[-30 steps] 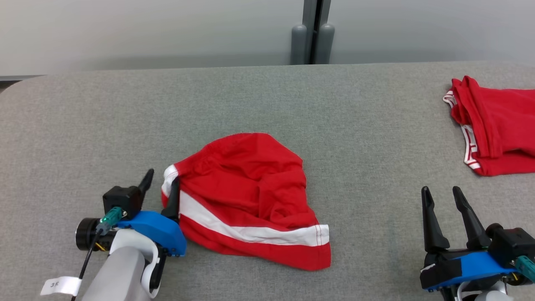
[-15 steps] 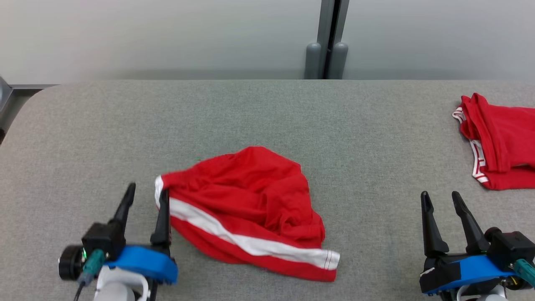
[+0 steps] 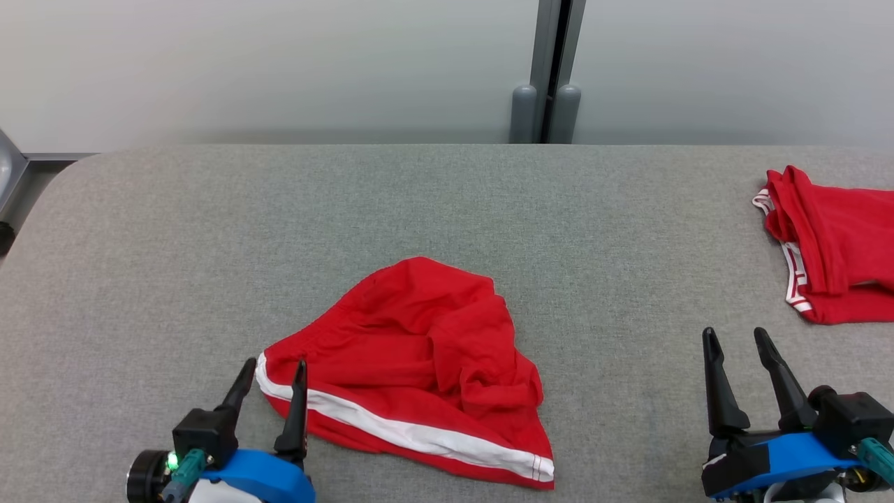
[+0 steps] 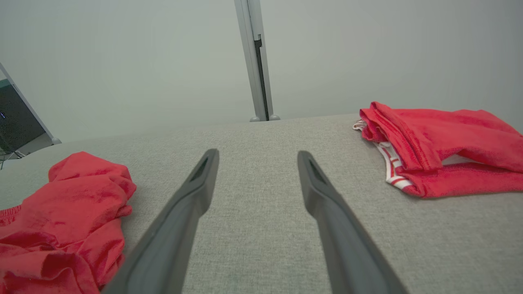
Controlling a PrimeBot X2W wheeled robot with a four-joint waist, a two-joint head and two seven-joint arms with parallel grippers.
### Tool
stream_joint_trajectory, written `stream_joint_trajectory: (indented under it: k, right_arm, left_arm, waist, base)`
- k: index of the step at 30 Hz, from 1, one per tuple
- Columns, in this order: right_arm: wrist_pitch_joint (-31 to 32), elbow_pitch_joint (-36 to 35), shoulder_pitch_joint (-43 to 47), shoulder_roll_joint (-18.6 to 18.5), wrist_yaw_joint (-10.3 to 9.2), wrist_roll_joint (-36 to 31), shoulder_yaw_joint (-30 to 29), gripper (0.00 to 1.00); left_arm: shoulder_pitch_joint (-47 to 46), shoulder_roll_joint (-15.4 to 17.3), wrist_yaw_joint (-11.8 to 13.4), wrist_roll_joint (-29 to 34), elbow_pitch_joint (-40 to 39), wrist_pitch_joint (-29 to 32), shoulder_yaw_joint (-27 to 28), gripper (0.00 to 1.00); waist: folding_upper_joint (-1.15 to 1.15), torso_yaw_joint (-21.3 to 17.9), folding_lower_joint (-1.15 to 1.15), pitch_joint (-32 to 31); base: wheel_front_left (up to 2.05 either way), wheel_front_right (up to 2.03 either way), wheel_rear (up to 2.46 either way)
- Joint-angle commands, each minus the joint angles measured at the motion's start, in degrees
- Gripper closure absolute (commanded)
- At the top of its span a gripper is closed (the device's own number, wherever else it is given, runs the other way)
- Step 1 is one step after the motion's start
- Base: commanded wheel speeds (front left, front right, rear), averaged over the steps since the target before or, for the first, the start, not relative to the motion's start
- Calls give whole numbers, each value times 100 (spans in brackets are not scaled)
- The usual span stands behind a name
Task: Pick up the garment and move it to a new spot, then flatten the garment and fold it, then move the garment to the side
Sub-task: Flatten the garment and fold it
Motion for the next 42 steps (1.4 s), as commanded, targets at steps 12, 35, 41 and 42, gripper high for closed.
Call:
stream_joint_trajectory:
  k: [12, 35, 41, 42]
  right_arm:
    - [37, -78, 187, -2, 4, -18, -52, 0]
    - [1063, 269, -708, -112, 4, -139, 1341, 0]
    - [1347, 1091, -1029, -186, 4, -49, 2006, 0]
    - [1307, 1189, -1058, -185, 4, -9, 2048, 0]
  left_arm:
    - [333, -142, 57, 386, -1587, -19, 618, 0]
    - [345, -275, -82, 602, -2057, -20, 832, 0]
    - [238, -312, -91, 592, -2045, -21, 820, 0]
    - [235, -319, -90, 591, -2041, -21, 814, 0]
  waist:
    - [0, 92, 0, -84]
    - [0, 392, 0, 97]
    - [0, 597, 0, 231]
    - [0, 625, 0, 249]
  base:
    - [0, 0, 0]
    - [0, 0, 0]
    - [0, 0, 0]
    - [0, 0, 0]
